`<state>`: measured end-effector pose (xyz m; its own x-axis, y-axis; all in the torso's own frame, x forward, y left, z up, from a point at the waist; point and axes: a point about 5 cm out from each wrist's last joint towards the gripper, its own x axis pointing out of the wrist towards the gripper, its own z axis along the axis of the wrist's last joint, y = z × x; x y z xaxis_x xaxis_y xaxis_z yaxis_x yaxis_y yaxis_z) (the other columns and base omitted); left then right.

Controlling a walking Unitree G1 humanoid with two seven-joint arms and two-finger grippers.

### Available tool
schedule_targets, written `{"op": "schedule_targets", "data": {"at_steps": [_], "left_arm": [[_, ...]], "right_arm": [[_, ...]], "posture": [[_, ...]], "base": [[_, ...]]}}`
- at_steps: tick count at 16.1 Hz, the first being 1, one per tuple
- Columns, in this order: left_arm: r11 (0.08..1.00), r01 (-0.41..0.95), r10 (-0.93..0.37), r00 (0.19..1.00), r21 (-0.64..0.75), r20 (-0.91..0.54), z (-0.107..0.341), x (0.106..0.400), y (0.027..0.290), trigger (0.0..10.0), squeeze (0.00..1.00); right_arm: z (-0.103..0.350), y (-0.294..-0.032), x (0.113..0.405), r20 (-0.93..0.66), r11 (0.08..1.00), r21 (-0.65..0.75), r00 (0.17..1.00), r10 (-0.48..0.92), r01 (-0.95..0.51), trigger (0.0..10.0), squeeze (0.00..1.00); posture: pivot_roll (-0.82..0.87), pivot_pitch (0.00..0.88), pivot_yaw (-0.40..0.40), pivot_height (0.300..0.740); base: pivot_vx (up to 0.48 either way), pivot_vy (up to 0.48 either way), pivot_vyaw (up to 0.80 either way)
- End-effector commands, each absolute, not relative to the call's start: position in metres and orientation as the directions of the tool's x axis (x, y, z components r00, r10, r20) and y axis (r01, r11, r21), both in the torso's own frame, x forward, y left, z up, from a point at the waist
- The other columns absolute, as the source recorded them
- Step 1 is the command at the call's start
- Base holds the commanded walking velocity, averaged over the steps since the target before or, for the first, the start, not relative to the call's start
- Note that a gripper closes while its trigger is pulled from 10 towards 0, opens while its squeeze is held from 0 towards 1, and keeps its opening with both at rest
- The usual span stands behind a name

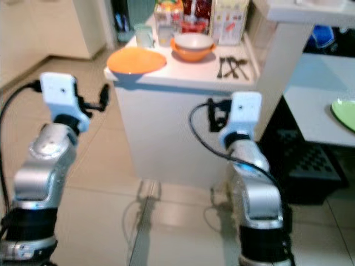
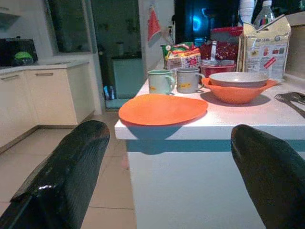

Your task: Setting the table

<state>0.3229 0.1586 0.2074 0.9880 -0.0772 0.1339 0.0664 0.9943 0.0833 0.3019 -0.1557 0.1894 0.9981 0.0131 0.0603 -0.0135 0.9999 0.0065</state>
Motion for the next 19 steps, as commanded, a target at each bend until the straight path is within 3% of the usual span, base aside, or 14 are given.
{"op": "schedule_targets", "data": {"at_steps": [1,16,19], "left_arm": [[0.995,0.054,-0.066,0.988,0.087,0.139,0.2107,0.3238,0.1636,10.0,0.0],[0.991,0.078,-0.091,0.989,0.108,0.115,0.2038,0.3222,0.1616,10.0,0.0],[0.992,0.079,-0.092,0.987,0.103,0.128,0.2076,0.3221,0.1613,10.0,0.0]], "right_arm": [[0.191,-0.1508,0.302,0.069,0.999,0.02,0.997,0.034,-0.035,10.0,0.0],[0.1928,-0.1551,0.2991,0.08,1.0,0.01,0.997,0.005,-0.006,10.0,0.0],[0.189,-0.1562,0.2994,0.052,0.999,0.031,0.999,-0.01,0.008,10.0,0.0]], "posture": [[0.03,0.0,0.003,0.74],[0.05,0.0,0.003,0.74],[0.06,0.0,-0.006,0.74]], "base": [[0.39,0.0,0.0],[0.387,0.0,0.0],[0.389,0.0,-0.71]]}}
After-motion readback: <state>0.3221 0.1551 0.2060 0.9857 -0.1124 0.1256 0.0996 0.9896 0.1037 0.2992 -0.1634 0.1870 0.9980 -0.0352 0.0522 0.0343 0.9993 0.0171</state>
